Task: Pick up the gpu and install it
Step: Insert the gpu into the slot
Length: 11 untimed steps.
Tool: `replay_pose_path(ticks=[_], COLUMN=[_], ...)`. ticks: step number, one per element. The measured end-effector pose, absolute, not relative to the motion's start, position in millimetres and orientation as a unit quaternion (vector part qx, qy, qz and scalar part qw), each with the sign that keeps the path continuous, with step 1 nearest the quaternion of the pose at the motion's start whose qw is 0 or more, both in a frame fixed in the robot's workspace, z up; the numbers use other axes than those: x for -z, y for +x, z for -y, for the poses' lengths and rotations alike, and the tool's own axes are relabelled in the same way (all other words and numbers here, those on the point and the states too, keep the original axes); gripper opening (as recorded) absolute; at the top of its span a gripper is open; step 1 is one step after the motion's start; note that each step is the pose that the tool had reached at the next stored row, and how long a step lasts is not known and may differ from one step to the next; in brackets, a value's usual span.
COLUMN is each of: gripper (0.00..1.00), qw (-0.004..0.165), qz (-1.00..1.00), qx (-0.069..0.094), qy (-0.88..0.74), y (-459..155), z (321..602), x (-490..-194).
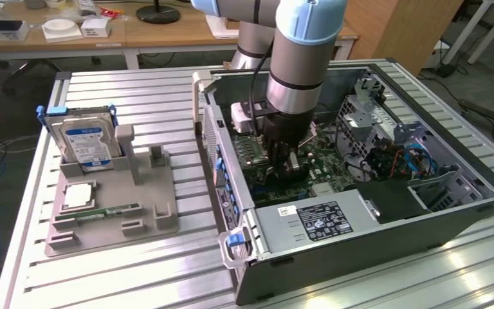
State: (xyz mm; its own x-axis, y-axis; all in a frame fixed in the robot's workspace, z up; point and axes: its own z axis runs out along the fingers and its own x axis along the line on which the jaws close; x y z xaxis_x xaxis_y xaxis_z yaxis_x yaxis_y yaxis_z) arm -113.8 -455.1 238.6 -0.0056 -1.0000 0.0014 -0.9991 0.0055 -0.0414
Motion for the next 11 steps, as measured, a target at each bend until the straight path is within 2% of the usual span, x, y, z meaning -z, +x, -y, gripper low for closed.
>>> replay_pose_path(ticks=[11], gripper=[0.33], qw=[0.016], qz=[-0.709], qx=[0.017], qy=[-0.705], y=[-114], z=[455], x=[-256])
